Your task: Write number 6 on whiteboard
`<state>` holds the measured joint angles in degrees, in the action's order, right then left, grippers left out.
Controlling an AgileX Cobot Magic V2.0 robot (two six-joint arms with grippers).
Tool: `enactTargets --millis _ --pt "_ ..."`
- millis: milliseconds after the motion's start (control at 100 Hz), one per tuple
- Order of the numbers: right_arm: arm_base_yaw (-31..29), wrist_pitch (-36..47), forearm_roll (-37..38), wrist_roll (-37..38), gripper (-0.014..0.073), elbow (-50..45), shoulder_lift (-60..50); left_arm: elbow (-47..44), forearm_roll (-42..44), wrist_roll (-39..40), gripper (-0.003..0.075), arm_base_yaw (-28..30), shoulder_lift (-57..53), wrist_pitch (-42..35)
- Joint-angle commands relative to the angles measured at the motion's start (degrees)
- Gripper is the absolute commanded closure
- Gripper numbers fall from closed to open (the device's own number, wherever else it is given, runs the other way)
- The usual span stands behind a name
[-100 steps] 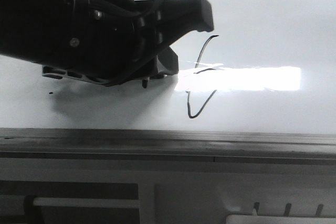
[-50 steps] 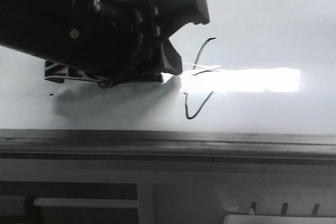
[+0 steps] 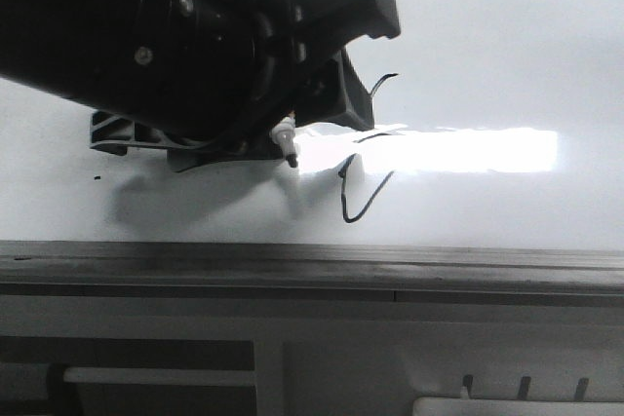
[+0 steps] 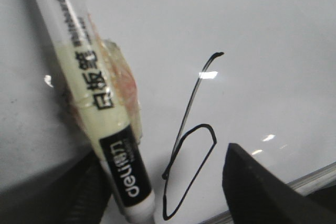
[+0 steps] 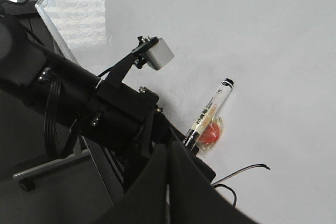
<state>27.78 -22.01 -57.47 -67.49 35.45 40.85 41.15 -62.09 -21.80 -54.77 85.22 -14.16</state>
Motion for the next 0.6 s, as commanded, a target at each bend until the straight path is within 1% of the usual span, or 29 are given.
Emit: enactTargets --millis 0,350,450,590 --pt "-0.29 3.11 -2.06 -0.02 0.0657 1.47 -0.27 -2.16 -6.31 0.21 0.0182 3.70 2.87 -6.92" --pt "-0.29 3.39 -3.45 -0.02 0.0657 1.47 -0.27 -2.16 -6.20 0.21 0.0181 3.70 2.05 -6.01" --pt "-0.29 3.29 -3.56 -0.02 0.0657 1.47 -0.27 -2.16 -6.20 -0.39 0.0181 3.57 0.24 -5.24" --pt "-0.29 3.29 -3.56 -0.02 0.0657 1.47 -0.27 -2.16 -5.97 -1.89 0.0181 2.95 -3.32 -6.54"
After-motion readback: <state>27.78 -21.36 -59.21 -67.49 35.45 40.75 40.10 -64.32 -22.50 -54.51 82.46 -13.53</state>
